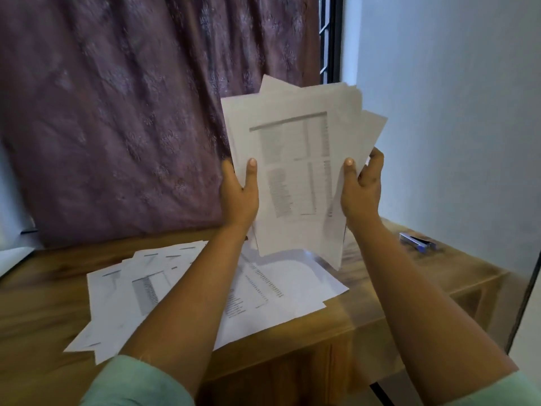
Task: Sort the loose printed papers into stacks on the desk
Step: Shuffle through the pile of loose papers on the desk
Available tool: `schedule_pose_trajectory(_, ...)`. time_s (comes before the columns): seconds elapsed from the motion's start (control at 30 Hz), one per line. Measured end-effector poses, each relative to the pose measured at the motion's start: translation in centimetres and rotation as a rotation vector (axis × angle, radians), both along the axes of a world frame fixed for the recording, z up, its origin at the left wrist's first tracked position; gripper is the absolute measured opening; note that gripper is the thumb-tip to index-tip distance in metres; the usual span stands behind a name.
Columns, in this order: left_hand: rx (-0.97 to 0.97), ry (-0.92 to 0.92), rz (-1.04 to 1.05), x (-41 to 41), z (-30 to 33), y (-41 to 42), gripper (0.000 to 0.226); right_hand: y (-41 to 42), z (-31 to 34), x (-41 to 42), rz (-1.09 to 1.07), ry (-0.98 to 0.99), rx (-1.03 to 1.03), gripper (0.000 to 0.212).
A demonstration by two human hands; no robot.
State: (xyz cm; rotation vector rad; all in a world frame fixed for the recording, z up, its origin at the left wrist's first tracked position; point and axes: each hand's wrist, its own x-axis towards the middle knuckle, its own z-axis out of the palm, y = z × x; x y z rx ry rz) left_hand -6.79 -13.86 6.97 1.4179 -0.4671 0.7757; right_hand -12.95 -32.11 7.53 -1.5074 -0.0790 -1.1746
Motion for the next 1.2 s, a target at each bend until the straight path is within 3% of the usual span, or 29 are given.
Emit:
schedule_pose_trajectory(0.13, 0.089, 0.041, 0.059, -0.3, -3.1, 2.5, 0.038, 1.5, -5.5, 1.5, 0.219, 0.187, -0.045, 0.062)
schedule_pose_trajectory(0.23, 0.159, 0.062, 0.044, 0.3, -4.5, 3.6, 0.040, 2.0, -8.2, 2.6, 0.240, 0.296, -0.057, 0.061)
schedule_pose_trajectory(0.4, 0.264, -0.085, 0.146, 0.2, -3.6, 3.9, 0.010, 3.0, -6.5, 2.6, -0.006, 0.149, -0.118, 0.032)
schedule_pose_trajectory(0.5, 0.124, -0.139, 0.132, -1.4, -1.2, 3.5, 0.010, 4.3, -4.3, 2.6, 0.004, 0.038, -0.159, 0.027)
schedule_pose_trajectory(0.63, -0.043, 0.121, 0.011, -1.3, -1.5, 4.5, 0.020, 5.2, -5.5, 2.8, 0.116, 0.101, -0.190, 0.035)
schedule_pose_trajectory(0.73, 0.111, 0.382, -0.015, -1.3, -5.8, 5.7, 0.023, 5.0, -10.0, 3.2, 0.183, 0.330, -0.265, 0.045)
schedule_pose_trajectory(0.87, 0.422, 0.495, 0.024, -2.4, -8.9, 6.3, 0.034, 5.1, -11.2, 4.2, 0.140, 0.552, -0.383, 0.038)
schedule_pose_trajectory(1.0, 0.397, 0.538, 0.104, -4.3, -6.3, 8.0, 0.031, 6.2, -8.0, 5.3, 0.129, 0.633, -0.415, 0.038)
schedule_pose_trajectory(1.1, 0.362, 0.681, 0.020, -6.2, -6.6, 11.1, 0.040, 7.0, -7.7, 5.1, 0.183, 0.864, -0.597, 0.050)
schedule_pose_trajectory(1.2, 0.566, 0.975, 0.035, -7.8, -8.7, 13.1, 0.036, 8.2, -9.3, 4.1, 0.159, 1.184, -0.983, 0.055)
